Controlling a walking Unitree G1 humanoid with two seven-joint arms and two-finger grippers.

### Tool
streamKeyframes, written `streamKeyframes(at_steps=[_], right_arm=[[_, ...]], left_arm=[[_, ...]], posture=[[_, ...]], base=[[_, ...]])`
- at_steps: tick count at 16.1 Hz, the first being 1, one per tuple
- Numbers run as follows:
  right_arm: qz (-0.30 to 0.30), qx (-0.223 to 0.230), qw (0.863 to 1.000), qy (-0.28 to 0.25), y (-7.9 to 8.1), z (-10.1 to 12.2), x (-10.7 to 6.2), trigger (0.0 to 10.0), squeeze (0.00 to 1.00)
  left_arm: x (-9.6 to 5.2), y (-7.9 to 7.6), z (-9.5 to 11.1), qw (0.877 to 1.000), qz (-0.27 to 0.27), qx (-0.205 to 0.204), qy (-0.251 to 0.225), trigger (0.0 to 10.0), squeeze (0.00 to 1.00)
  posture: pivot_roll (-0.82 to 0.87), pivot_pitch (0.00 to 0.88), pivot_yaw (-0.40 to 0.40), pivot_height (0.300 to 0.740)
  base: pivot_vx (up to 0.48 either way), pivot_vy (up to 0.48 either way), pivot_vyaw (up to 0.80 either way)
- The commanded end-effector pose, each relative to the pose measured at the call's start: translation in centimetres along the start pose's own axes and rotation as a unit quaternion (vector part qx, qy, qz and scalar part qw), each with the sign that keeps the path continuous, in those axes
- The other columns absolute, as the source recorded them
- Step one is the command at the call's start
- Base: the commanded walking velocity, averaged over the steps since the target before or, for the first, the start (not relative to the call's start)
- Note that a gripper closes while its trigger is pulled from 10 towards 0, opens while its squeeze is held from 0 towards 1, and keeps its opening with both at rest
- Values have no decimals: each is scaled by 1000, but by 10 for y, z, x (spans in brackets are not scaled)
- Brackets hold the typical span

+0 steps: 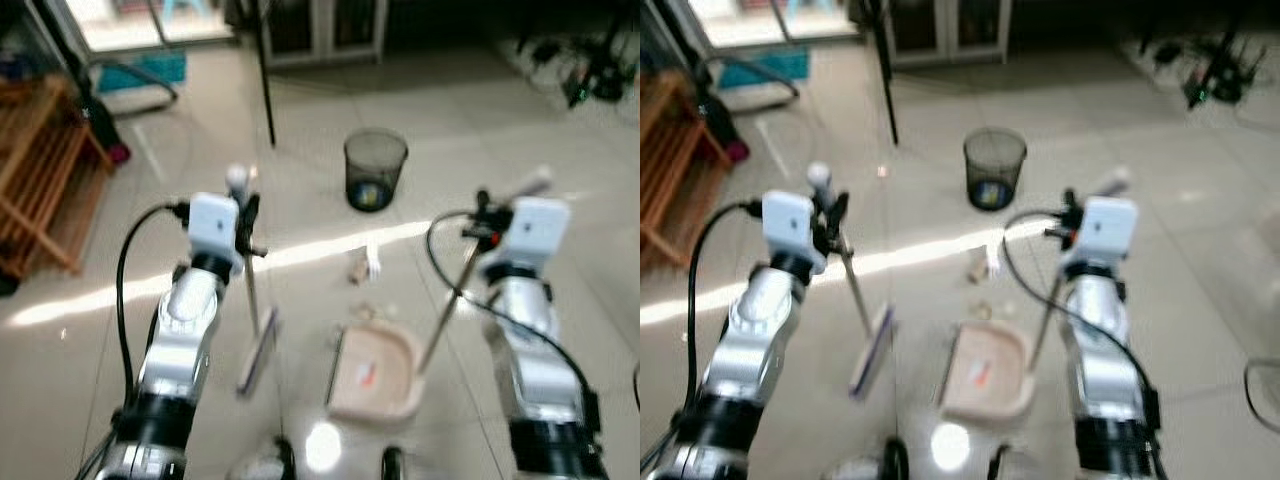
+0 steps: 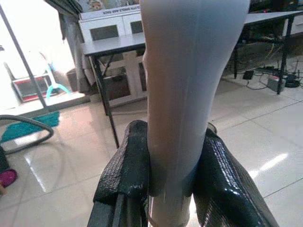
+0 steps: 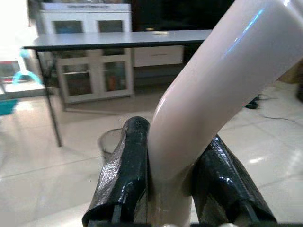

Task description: Sweep floor

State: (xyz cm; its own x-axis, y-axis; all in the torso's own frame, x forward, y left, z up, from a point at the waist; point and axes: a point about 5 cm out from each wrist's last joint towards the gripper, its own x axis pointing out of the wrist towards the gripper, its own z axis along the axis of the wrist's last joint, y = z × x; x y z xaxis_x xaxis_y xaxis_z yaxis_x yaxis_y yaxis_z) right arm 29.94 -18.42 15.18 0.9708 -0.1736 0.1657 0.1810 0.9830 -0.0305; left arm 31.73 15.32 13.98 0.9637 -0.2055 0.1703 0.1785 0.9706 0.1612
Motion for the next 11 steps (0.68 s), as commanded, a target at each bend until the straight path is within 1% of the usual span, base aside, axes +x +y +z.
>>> streamKeyframes(at_steps=[1,3,4,7,11], right_arm=[[-1,3,1000,-21,1,10,2,10000,0],[-7,18,1000,-18,-2,10,2,10000,0],[-9,15,1000,-18,-2,9,1,10000,0],[-19,8,1000,-12,-5,5,-2,10000,0],[-25,13,999,-16,-7,7,-1,10000,0]], left_arm=[[4,1,8,1000,-5,10,-18,10000,0],[5,3,8,1000,0,9,-16,10000,0],[4,3,8,1000,-1,11,-14,10000,0],[3,3,4,1000,0,10,-7,10000,0],[5,4,5,1000,-6,11,-11,10000,0]], posture=[[-1,144,65,740],[-2,142,72,740],[-1,143,74,740],[-1,138,76,740],[-1,133,81,740]], base=[[341,0,0],[349,0,0],[349,0,0],[350,0,-610],[350,0,0]])
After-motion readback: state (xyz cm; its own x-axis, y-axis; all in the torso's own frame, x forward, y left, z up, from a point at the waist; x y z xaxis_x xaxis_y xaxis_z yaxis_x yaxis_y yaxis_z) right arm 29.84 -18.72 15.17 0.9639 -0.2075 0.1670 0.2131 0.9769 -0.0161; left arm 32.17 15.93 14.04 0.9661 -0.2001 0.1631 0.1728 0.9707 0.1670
